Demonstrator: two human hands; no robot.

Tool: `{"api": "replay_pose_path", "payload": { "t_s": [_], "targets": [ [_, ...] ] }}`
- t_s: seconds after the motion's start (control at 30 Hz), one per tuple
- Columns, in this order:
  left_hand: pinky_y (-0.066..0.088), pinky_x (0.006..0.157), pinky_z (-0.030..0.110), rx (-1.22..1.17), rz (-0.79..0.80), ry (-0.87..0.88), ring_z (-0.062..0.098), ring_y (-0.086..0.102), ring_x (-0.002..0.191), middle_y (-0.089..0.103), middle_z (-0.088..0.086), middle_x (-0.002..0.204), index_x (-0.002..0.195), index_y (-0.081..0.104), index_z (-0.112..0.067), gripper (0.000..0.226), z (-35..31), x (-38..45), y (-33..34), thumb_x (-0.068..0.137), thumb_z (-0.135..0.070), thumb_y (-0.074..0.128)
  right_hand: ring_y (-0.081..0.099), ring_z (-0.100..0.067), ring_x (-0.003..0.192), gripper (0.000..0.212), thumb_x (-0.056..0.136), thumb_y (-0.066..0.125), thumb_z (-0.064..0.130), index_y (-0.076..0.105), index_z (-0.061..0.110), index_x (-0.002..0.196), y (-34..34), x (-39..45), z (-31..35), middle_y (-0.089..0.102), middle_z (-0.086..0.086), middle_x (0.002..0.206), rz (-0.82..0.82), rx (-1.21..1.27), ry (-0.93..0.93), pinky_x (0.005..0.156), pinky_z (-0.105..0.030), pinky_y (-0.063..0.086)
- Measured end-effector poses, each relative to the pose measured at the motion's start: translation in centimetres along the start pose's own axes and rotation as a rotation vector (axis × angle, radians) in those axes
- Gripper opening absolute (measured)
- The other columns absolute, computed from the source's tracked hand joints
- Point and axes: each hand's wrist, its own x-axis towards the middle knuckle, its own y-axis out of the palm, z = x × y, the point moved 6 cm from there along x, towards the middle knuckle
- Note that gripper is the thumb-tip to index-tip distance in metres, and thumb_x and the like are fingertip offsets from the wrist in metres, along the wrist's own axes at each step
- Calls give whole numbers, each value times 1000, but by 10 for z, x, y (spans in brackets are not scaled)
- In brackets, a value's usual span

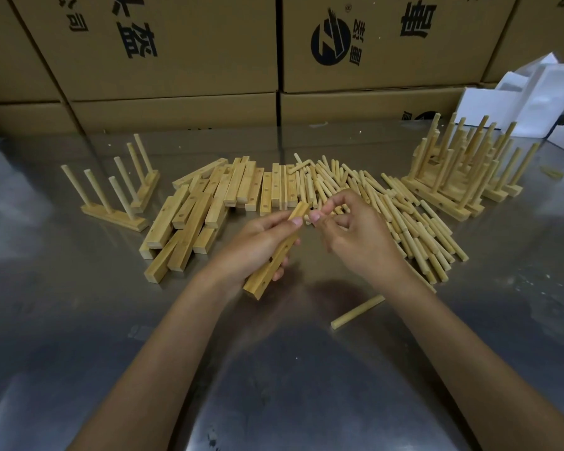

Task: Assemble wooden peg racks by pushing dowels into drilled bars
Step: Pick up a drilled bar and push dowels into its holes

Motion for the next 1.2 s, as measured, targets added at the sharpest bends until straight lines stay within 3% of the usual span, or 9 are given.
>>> {"api": "replay_pose_path", "payload": {
  "t_s": [0.2,0.27,0.43,0.53,0.7,0.77,0.87,1.03,1.2],
  "targets": [
    [43,41,21,-172,-23,-118,11,53,55,63,7,84,116,63,-5,25,7,2,-9,104,-25,53,65,-21,56,54,90,49,70,54,21,111,0,7,5,77,-6,87,183,323,128,45,-28,49],
    [43,40,19,-313,-50,-165,11,51,56,62,5,79,119,61,-3,28,9,2,-18,104,-25,52,67,-24,59,56,87,48,71,54,22,113,-4,9,5,77,-9,91,177,401,140,46,-28,50],
    [40,39,17,-586,-49,-235,10,48,57,59,6,76,134,57,1,40,14,2,-29,105,-25,47,65,-17,60,11,100,53,26,60,23,108,3,11,-14,75,-2,86,69,252,129,51,-29,47],
    [38,38,16,-665,-43,-254,10,45,53,55,5,73,136,55,1,42,17,4,-28,106,-27,45,64,-16,66,24,95,52,8,66,26,103,16,20,-16,70,3,80,71,-78,49,58,-30,49],
    [36,37,16,-705,-23,-254,9,44,49,52,3,69,122,59,-8,33,17,5,-34,106,-32,42,59,-14,68,13,95,56,33,66,26,93,49,40,-4,60,11,66,150,-447,-31,55,-27,38],
    [35,37,18,-685,-39,-248,10,44,49,51,2,67,122,60,-10,33,18,5,-39,106,-31,40,62,-17,75,17,93,56,38,63,24,87,63,47,-2,64,8,70,229,-524,-5,61,-30,44],
    [34,39,19,-685,-60,-230,11,43,49,50,2,66,127,59,-8,37,18,5,-44,105,-28,37,65,-19,80,5,89,58,25,58,20,86,70,43,-4,68,3,74,284,-542,46,75,-37,53],
    [34,42,20,-745,-82,-193,12,43,50,53,5,70,135,56,0,44,16,7,-47,103,-22,36,60,-18,70,19,86,60,12,49,23,96,46,22,1,62,1,77,207,-469,0,59,-32,44],
    [33,44,20,-743,-103,-205,13,42,53,51,7,76,115,63,0,32,18,6,-44,103,-19,41,55,-6,65,18,91,60,12,66,27,98,28,8,34,63,12,79,88,-190,-187,57,-22,43]
  ]
}}
